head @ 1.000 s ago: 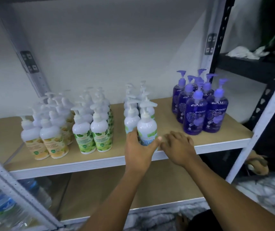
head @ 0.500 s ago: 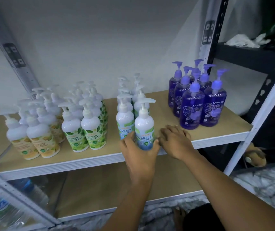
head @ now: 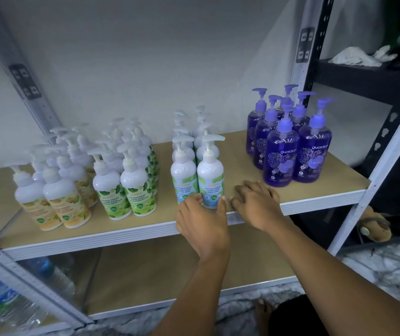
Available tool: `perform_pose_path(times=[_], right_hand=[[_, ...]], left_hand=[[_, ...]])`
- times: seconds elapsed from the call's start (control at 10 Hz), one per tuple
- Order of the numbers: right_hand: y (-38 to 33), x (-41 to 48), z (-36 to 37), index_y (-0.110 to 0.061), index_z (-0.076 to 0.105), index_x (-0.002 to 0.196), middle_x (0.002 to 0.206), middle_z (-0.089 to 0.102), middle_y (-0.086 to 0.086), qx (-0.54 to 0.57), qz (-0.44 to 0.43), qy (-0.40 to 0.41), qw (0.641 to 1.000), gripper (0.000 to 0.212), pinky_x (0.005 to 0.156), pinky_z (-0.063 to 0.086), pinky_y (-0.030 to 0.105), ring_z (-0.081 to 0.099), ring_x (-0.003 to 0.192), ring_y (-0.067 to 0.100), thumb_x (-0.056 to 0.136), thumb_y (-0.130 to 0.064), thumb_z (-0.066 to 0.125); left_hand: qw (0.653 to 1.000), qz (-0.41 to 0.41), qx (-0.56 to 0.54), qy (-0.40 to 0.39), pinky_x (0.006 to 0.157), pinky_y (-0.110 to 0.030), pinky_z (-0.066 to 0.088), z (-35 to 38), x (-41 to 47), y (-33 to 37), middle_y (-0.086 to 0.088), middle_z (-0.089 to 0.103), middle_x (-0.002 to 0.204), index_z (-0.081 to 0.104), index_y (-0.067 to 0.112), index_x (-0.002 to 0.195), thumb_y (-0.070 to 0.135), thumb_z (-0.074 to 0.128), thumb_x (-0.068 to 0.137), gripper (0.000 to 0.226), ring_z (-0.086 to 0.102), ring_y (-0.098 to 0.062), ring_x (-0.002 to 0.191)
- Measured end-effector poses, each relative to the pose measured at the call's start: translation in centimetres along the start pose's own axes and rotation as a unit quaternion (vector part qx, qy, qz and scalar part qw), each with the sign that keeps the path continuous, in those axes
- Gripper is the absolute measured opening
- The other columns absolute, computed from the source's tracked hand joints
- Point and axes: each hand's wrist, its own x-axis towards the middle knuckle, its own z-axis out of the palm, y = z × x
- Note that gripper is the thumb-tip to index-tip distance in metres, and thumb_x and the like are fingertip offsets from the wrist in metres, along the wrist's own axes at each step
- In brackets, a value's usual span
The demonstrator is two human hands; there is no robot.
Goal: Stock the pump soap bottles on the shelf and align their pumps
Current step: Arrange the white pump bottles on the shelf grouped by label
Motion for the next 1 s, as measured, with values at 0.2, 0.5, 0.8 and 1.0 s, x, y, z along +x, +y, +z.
perform_pose_path(times=[0.2,0.5,0.8,1.0], right_hand=[[0.2,0.2,0.2,-0.031,0.046,0.144,0.162,0.028,-0.003,-0.002,0.000,-0.003,1.000,0.049,0.121,0.005,0.046,0.013,0.152,0.024,0.100,-0.051,0.040],[0.3,0.4,0.4,-0.032,0.046,0.143,0.162,0.027,-0.003,-0.003,0.004,-0.004,1.000,0.049,0.121,0.005,0.046,0.013,0.152,0.023,0.099,-0.053,0.040],[0.3,0.5,0.4,-0.032,0.044,0.145,0.163,0.026,-0.003,-0.006,0.005,-0.008,1.000,0.050,0.121,0.004,0.045,0.012,0.152,0.023,0.099,-0.052,0.039],[0.3,0.5,0.4,-0.031,0.045,0.144,0.162,0.026,-0.003,-0.006,0.003,-0.007,1.000,0.049,0.121,0.004,0.046,0.012,0.152,0.023,0.100,-0.050,0.039]], left_hand=[[1.000,-0.012,0.020,0.020,0.099,-0.039,0.032,0.8,0.1,-0.1,0.003,0.063,0.106,0.060,0.019,0.106,0.051,0.080,0.076,0.048,0.054,-0.024,0.111],[0.999,-0.015,0.036,0.028,0.101,-0.039,0.027,1.2,0.3,0.1,0.005,0.065,0.106,0.063,0.020,0.109,0.053,0.078,0.077,0.048,0.053,-0.023,0.113],[0.999,-0.014,0.041,0.012,0.101,-0.039,0.028,1.0,0.4,0.1,0.006,0.064,0.105,0.063,0.020,0.109,0.056,0.078,0.076,0.051,0.053,-0.022,0.112],[0.997,0.011,0.064,0.050,0.092,-0.046,0.037,-0.5,-0.2,-1.2,-0.008,0.051,0.109,0.060,0.013,0.106,0.049,0.083,0.072,0.055,0.048,-0.032,0.109]])
